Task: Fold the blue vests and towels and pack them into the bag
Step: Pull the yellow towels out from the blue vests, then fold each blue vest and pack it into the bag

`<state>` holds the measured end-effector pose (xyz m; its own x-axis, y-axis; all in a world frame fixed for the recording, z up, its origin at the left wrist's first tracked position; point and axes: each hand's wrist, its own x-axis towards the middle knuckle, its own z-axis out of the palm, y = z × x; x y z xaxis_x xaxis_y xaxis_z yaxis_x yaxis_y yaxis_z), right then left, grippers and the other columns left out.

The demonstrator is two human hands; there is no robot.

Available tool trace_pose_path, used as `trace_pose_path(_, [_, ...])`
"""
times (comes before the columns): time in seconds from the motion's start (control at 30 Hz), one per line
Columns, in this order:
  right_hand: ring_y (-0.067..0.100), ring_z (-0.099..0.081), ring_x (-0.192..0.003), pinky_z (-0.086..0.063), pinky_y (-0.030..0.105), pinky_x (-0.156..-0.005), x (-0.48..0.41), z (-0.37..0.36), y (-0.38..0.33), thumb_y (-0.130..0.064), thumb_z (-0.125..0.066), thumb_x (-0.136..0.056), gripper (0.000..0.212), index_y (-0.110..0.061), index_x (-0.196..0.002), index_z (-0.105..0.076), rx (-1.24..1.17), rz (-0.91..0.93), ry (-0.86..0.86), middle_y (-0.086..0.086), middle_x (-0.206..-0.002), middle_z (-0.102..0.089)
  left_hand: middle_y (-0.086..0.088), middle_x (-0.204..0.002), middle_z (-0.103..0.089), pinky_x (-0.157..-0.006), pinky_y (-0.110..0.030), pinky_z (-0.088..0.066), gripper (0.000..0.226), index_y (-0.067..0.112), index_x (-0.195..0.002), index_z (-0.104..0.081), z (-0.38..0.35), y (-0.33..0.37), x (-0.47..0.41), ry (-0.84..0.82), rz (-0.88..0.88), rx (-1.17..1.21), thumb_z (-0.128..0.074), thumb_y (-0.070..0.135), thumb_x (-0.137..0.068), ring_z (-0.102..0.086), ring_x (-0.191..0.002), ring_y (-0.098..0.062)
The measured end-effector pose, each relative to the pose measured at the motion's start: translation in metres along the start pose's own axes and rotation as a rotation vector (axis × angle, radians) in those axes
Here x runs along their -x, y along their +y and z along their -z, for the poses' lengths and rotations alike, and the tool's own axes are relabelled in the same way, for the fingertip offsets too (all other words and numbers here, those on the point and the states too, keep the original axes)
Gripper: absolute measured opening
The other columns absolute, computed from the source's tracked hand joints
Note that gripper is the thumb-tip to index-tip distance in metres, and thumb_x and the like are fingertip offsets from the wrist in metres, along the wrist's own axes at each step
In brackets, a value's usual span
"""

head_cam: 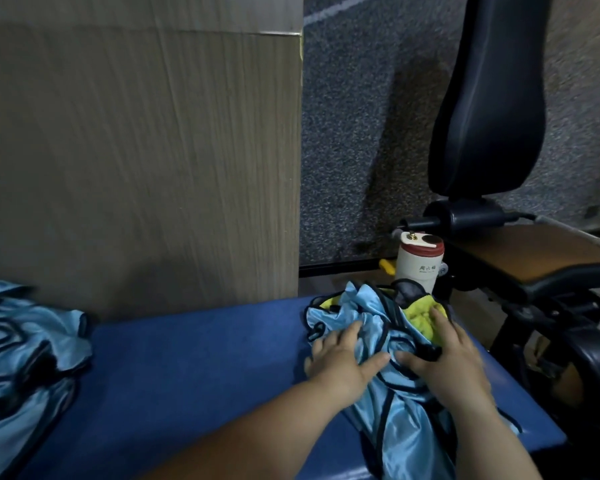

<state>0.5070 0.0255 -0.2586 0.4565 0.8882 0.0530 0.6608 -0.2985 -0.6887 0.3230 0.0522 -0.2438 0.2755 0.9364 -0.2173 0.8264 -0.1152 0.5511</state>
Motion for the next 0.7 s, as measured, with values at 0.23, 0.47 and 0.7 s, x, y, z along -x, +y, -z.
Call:
trace_pose_path(0.23, [0.035, -0.044, -0.129, -0.038, 0.053, -0.105, 0.015, 0.010, -0.058, -0.065, -0.066, -0.076, 0.073, -0.026, -0.136, -0.051, 0.001, 0.310, 0.273, 0.011, -0.139, -0.050, 0.009, -0.157, -0.023, -0.113, -0.043, -0.016, 0.069, 0.037, -0.150, -0.024, 0.063, -0.075, 0.042, 0.233, 0.124, 0.056, -0.024, 0.073, -0.090, -0.014, -0.144, -0.021])
trace_pose_path(0.47, [0.026, -0.057, -0.116, -0.044, 0.044, -0.102, 0.078, -0.082, -0.127, -0.091, -0.033, -0.072, 0.092, -0.019, -0.118, -0.066, -0.016, 0.686, -0.114, 0.003, -0.120, -0.065, 0.005, -0.158, -0.020, -0.113, -0.047, -0.014, 0.068, 0.032, -0.150, -0.026, 0.132, -0.199, 0.114, 0.491, 0.368, -0.034, -0.031, 0.068, -0.093, -0.009, -0.146, -0.022])
trace_pose_path(0.7, [0.007, -0.047, -0.125, -0.034, 0.022, -0.100, 0.138, -0.136, -0.168, -0.083, -0.042, -0.071, 0.072, -0.037, -0.125, -0.056, 0.054, 0.688, -0.474, -0.016, -0.123, -0.052, -0.005, -0.163, 0.013, -0.113, -0.062, 0.008, 0.099, 0.030, -0.154, -0.005, 0.204, -0.314, 0.189, 0.533, 0.630, -0.449, -0.042, 0.082, -0.079, 0.022, -0.145, -0.037])
